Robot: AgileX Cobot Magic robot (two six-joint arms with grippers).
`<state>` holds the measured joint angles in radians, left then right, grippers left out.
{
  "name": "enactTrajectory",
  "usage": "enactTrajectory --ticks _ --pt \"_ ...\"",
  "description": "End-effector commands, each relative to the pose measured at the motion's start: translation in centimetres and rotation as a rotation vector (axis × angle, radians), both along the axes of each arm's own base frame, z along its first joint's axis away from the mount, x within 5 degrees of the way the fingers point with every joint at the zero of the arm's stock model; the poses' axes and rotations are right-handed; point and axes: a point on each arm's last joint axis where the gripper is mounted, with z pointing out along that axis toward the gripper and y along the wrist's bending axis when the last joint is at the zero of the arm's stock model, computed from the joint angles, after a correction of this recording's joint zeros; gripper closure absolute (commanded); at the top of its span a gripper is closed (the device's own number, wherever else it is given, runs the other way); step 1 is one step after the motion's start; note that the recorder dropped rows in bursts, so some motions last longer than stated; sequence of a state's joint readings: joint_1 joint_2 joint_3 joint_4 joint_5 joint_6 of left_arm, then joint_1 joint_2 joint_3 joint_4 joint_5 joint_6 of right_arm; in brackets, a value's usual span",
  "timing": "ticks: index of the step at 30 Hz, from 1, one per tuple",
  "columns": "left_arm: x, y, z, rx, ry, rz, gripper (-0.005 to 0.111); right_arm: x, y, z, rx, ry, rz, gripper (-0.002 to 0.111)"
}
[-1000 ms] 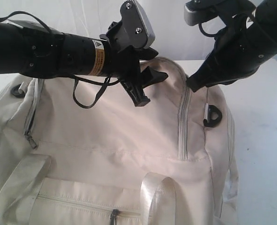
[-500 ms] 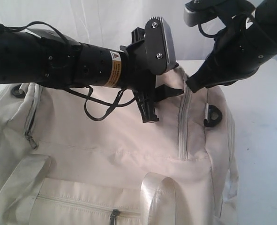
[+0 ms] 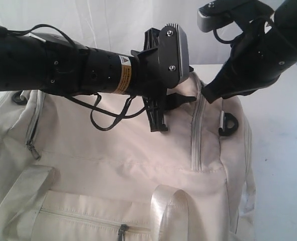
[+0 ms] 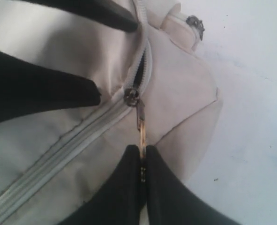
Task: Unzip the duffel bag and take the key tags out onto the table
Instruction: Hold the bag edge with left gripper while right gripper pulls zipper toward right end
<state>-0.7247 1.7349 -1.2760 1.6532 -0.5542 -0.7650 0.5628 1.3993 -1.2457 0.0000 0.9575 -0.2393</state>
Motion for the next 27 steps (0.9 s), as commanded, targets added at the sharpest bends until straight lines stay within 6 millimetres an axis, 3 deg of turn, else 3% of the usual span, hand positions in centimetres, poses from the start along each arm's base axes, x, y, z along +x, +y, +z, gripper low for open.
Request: enactTrajectory --ticks 1,11,17,21,27 --pt "0.1 -0.9 0.2 -0.022 -0.005 -0.036 0.047 -0.7 -0.5 -0.1 -0.081 0.026 0.094 0.108" --pt "0.9 -1.9 0.0 -0.024 0.035 -0.05 0.058 -0.7 -0.5 0.0 -0.118 -0.004 0.176 0.108" --pt "0.9 -1.8 -0.1 -0.014 0.049 -0.037 0.088 -0.6 -0.5 0.1 -0.113 -0.02 0.179 0.108" --pt "1.2 -1.6 -0.2 -0.007 0.036 -0.002 0.107 -1.2 -0.8 -0.2 -0.18 0.03 0.273 0.108" --pt "1.3 -1.6 -0.2 -0.015 0.053 0.018 0.107 -2.9 -1.2 1.5 -0.152 -0.021 0.385 0.108"
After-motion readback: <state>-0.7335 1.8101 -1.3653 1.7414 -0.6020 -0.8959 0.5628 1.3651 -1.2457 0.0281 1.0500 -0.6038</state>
